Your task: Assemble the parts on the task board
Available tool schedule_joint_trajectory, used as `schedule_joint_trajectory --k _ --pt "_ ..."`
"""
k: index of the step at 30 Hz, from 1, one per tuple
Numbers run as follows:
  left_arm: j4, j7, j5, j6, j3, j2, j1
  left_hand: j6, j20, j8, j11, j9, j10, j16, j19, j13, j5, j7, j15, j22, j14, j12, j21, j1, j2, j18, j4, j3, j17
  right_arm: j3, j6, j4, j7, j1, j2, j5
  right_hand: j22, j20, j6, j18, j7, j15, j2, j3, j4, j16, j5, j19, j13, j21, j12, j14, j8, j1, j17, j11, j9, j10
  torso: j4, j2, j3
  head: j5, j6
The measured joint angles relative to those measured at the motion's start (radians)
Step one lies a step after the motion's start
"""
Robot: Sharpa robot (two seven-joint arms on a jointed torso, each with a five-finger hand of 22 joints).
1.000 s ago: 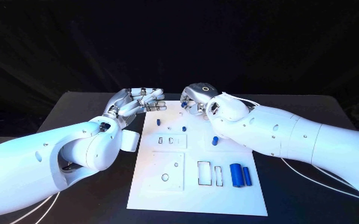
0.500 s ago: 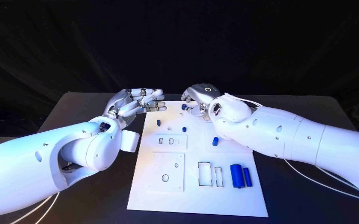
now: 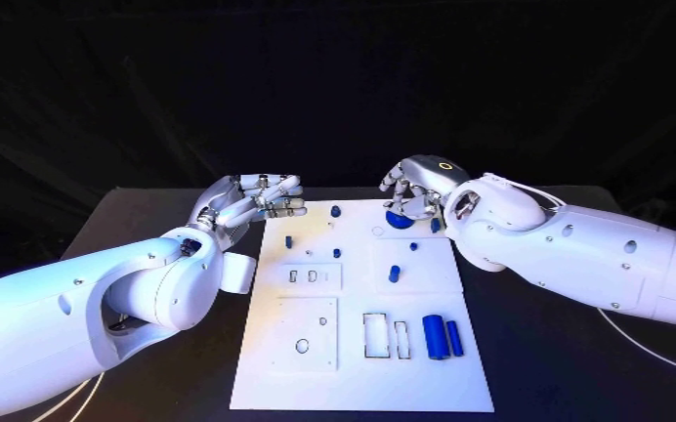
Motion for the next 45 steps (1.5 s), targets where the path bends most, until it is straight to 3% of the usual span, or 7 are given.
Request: schedule_joint_trajectory --k 5,7,10,16,23,34,45 --pt "-0.004 0.0 0.0 0.006 0.0 0.005 0.0 0.0 0.0 0.0 0.0 0.0 0.0 0.0 0.0 0.0 0.0 0.0 0.0 0.0 0.0 0.0 -0.003 0.0 0.0 0.0 0.0 0.0 0.0 0.002 0.06 0.018 -0.013 0.007 -0.049 0.081 0.022 -0.009 -0.007 -0.008 -0.007 -0.01 -0.013 -0.05 0.011 0.018 0.004 0.009 0.082 0.013 0.08 0.003 -0.006 -0.013 0.021 -0.009 0.0 0.022 -0.0081 -0.006 0.0012 -0.002 0.003" --pt "-0.005 0.0 0.0 0.008 0.0 0.007 0.0 0.0 0.0 0.0 0.0 0.0 0.0 0.0 0.0 0.0 0.0 0.0 0.0 0.0 0.0 0.0 -0.004 0.0 0.0 0.0 0.0 0.0 0.0 0.002 0.084 0.014 -0.018 0.008 -0.054 0.102 0.043 -0.012 -0.017 -0.016 -0.016 -0.015 -0.014 -0.089 0.025 0.04 0.014 0.012 0.199 0.028 0.174 0.002 -0.006 -0.004 0.045 -0.012 0.002 -0.03 -0.0103 -0.008 0.0017 -0.002 0.003" --pt "-0.006 0.0 0.0 0.011 0.0 0.007 0.0 0.0 0.0 0.0 0.0 0.0 0.0 -0.004 0.0 0.0 0.0 0.0 0.0 -0.002 0.0 0.0 -0.003 0.0 0.0 0.0 -0.004 0.004 0.0 0.003 0.116 0.005 -0.026 0.009 -0.055 0.124 0.051 -0.014 -0.027 -0.016 -0.014 -0.016 -0.012 -0.124 0.051 0.066 0.015 0.014 0.327 0.045 0.283 0.001 -0.006 0.011 0.075 -0.008 0.004 -0.083 -0.0108 -0.008 0.0023 -0.004 0.001" --pt "-0.009 -0.001 0.0 0.013 0.0 0.007 0.0 0.0 0.0 0.0 0.0 0.0 0.0 -0.004 0.0 0.0 0.0 0.0 0.0 -0.002 0.0 0.0 -0.003 0.0 0.0 0.0 -0.004 0.004 0.0 0.003 0.157 -0.019 -0.04 0.009 -0.041 0.138 0.051 -0.013 -0.044 -0.016 -0.004 -0.015 -0.019 -0.148 0.075 0.087 0.015 0.015 0.395 0.053 0.341 0.001 -0.01 0.018 0.102 -0.008 0.005 -0.114 -0.0102 -0.007 0.0029 -0.007 -0.004" --pt "-0.01 -0.001 0.0 0.013 0.0 0.009 0.0 0.0 0.0 0.0 0.0 0.0 0.0 -0.004 0.0 0.0 0.0 0.0 0.0 -0.002 0.0 0.0 -0.003 0.004 0.004 0.0 -0.004 0.004 0.001 0.002 0.179 -0.05 -0.047 0.007 -0.016 0.138 0.051 -0.007 -0.087 -0.031 0.004 -0.007 -0.018 -0.193 0.12 0.13 0.015 0.021 0.525 0.074 0.473 0.001 -0.013 0.048 0.126 0.004 -0.003 -0.141 -0.0093 -0.005 0.0035 -0.007 -0.01" --pt "-0.011 0.0 0.0 0.013 0.0 0.01 0.0 0.0 0.0 0.0 0.0 0.0 0.0 -0.004 0.0 0.0 0.0 0.0 0.0 -0.002 0.0 0.0 -0.003 0.004 0.004 0.0 -0.004 0.004 0.001 -0.001 0.184 -0.113 -0.051 0.0 0.034 0.136 0.051 -0.003 -0.096 -0.031 0.007 -0.007 -0.017 -0.197 0.133 0.14 0.015 0.017 0.57 0.079 0.518 0.001 -0.013 0.057 0.126 0.008 -0.005 -0.144 -0.0058 -0.004 0.0053 -0.002 -0.014" --pt "-0.012 0.0 0.0 0.013 0.0 0.01 0.0 0.0 0.0 0.0 0.0 0.0 0.0 -0.004 0.0 0.0 0.0 0.0 0.0 -0.001 0.0 0.0 -0.003 0.004 0.004 0.0 -0.004 0.004 0.001 -0.003 0.187 -0.132 -0.051 -0.005 0.052 0.136 0.051 -0.003 -0.096 -0.031 0.007 -0.005 -0.013 -0.2 0.141 0.145 0.015 0.017 0.589 0.082 0.538 0.003 -0.013 0.061 0.126 0.008 -0.005 -0.144 -0.0066 -0.003 0.0065 0.004 -0.018"
